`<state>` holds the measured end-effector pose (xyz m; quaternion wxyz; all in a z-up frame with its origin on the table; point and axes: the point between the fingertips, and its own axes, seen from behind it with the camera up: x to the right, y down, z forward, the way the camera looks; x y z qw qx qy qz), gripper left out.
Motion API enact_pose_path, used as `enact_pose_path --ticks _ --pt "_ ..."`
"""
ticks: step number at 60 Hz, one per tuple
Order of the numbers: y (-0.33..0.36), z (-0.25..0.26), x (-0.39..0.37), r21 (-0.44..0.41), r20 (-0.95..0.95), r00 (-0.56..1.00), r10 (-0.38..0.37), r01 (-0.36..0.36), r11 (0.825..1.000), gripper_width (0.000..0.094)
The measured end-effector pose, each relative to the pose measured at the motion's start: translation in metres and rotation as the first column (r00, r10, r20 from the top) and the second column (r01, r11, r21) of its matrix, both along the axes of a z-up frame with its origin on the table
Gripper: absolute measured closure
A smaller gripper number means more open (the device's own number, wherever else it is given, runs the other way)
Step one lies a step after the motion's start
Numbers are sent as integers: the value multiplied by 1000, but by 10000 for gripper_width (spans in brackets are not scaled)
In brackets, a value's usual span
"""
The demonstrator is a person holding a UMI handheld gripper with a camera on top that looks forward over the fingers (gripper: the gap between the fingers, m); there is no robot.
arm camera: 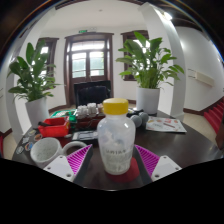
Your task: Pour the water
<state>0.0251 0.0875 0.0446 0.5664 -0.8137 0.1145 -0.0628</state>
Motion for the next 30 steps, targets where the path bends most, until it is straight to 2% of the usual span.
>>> enact_pose_path --ticks 13,30 --pt "-75 0 -37 -60 -41 999 16 -19 998 106" --pt "-169 100 -79 27 14 996 88 -88 996 108"
